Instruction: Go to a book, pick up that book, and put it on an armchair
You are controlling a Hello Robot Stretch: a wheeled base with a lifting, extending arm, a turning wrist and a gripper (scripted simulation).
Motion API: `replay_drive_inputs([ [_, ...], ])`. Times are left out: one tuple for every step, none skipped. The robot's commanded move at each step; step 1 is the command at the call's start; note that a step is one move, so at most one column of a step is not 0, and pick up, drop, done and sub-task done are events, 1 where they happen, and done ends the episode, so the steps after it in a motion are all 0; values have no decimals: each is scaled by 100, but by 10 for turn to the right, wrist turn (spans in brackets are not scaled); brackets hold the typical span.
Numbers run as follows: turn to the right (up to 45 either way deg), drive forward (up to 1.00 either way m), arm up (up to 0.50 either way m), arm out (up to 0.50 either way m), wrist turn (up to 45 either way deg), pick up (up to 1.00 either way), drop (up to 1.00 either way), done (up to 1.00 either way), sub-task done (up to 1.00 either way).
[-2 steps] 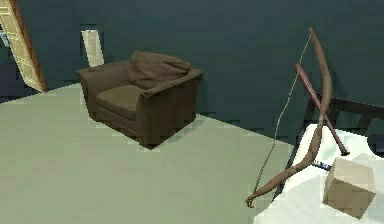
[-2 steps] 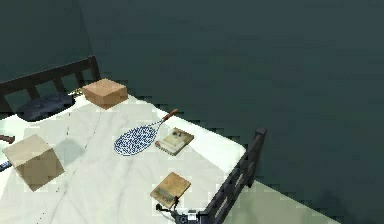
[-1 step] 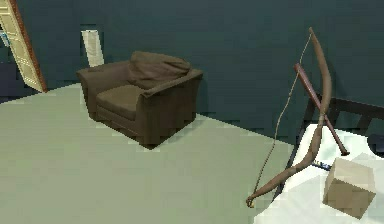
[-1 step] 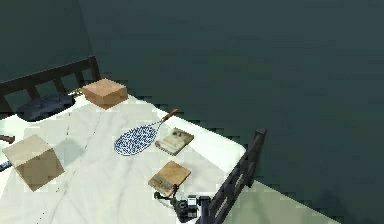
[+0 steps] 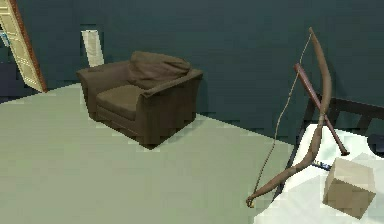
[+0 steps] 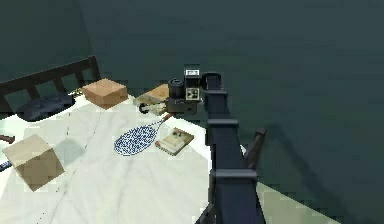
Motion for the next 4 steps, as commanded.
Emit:
replay_drive_inputs([
  [0,0,6,0,0,0,0,0,0],
  [0,0,0,0,-450,0,0,0,0],
  [0,0,0,0,-450,0,0,0,0],
  [0,0,0,0,-120,0,0,0,0],
])
